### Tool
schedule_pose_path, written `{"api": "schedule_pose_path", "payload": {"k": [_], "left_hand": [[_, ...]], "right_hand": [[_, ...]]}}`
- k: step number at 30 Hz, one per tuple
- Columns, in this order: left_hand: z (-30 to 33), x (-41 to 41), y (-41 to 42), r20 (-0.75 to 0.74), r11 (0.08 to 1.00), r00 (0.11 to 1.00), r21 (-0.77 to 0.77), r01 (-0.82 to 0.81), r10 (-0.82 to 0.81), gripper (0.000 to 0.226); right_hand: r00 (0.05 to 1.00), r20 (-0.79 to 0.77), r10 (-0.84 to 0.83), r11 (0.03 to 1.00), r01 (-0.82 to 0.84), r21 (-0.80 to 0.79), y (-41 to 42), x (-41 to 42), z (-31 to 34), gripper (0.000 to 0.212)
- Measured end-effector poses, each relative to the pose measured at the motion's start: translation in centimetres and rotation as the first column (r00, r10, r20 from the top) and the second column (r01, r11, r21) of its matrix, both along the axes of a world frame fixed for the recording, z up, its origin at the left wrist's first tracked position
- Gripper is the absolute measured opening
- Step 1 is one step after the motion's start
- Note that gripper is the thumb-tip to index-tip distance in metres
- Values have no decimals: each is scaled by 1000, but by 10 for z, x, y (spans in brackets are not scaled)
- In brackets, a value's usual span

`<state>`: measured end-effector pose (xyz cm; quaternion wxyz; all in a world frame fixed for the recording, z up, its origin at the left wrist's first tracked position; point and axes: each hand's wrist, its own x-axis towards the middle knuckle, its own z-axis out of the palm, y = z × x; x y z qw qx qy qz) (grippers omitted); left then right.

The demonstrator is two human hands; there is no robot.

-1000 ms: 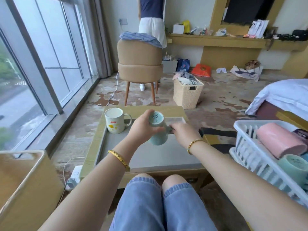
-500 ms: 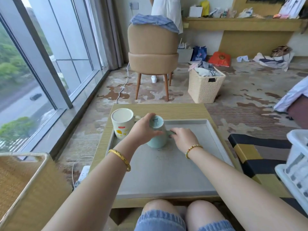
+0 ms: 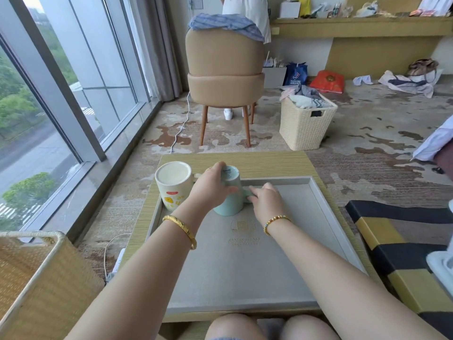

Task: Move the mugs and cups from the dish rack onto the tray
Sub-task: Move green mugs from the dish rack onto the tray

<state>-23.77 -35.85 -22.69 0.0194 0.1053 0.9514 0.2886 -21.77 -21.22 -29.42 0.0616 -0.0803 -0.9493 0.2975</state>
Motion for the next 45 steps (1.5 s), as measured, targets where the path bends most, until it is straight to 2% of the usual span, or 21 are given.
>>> {"api": "schedule_pose_path", "payload": {"k": [3, 6, 10, 14, 19, 22, 25, 28, 33, 39, 45], "left_hand": [[-2, -1, 4, -30, 999, 999, -27, -34, 34, 56], [-6, -1, 9, -77, 995, 996, -89, -55, 48, 51], [-8, -2, 12, -261, 916, 965, -375, -141, 42, 59], [-13, 1, 16, -228, 886, 972, -436, -155, 57, 76], [-15, 19, 12, -199, 861, 979, -490, -136, 42, 77], [-9, 43, 15, -240, 848, 970, -518, -109, -22, 77], [8, 75, 34, -301, 879, 945, -475, -32, -128, 64], [32, 111, 66, -279, 914, 940, -401, 70, -195, 49], [67, 169, 129, -205, 955, 934, -113, 273, -292, 32], [84, 238, 209, -199, 896, 885, 61, 440, -421, 31], [87, 290, 268, -230, 797, 782, 44, 603, -579, 36]], "right_hand": [[999, 38, -12, 993, 17, -113, -6, 3, -7, 45], [999, 23, 30, 992, -27, -122, -8, 9, -15, 50], [998, 19, 55, 994, -53, -91, -4, 9, -16, 50], [992, 72, 107, 992, -102, -67, -2, 11, -13, 53], [966, 188, 179, 983, -168, -71, 1, 26, -1, 58], [967, 167, 191, 981, -182, -69, 7, 50, 14, 51], [988, 77, 137, 989, -133, -59, 26, 81, 40, 39], [998, -15, 65, 998, -65, -3, 54, 114, 74, 27], [989, -147, 6, 989, 16, 147, 108, 184, 124, 21], [943, -294, -156, 972, 200, 125, 187, 271, 156, 24], [864, -338, -374, 903, 422, 79, 263, 342, 152, 26]]}}
